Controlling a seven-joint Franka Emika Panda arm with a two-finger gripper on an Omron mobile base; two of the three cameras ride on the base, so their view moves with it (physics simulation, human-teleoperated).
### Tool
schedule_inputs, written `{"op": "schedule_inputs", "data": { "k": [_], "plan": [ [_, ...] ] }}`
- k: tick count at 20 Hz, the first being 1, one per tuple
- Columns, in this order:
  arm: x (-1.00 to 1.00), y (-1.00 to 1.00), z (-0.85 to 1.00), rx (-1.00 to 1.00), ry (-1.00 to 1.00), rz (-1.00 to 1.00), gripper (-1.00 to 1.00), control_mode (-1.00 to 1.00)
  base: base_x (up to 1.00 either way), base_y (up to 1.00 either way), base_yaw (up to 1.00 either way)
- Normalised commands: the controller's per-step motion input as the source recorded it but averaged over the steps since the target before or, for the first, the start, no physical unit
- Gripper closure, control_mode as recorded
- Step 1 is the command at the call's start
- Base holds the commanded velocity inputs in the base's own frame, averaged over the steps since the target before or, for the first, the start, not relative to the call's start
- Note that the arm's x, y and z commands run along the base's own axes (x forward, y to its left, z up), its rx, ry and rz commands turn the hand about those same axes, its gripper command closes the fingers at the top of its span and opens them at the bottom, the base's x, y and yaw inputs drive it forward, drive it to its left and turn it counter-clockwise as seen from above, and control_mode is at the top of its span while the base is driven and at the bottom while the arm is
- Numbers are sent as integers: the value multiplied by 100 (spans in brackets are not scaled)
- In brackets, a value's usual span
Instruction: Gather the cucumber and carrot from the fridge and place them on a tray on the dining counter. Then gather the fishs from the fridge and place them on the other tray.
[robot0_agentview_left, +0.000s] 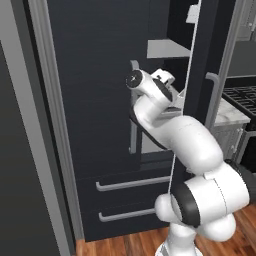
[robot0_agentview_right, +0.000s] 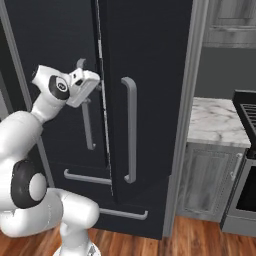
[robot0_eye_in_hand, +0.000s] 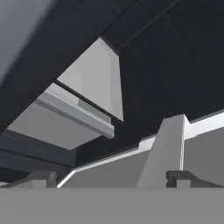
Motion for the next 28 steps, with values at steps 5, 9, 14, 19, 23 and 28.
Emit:
{"op": "schedule_inputs", "data": {
  "k": [5,9,14,19,23,28],
  "plan": [
    [0,-62,0,-1,8,-9,-100,-100,0,0,0],
    [0,-66,0,0,12,-10,-100,-100,0,0,0],
    [-27,-67,0,0,9,-12,-100,-100,0,0,0],
    [-74,-53,0,0,0,-14,-100,-100,0,0,0],
    [-57,-71,0,0,2,-13,-100,-100,0,0,0],
    [-20,-84,4,0,6,-7,-100,-100,0,0,0]
  ]
}}
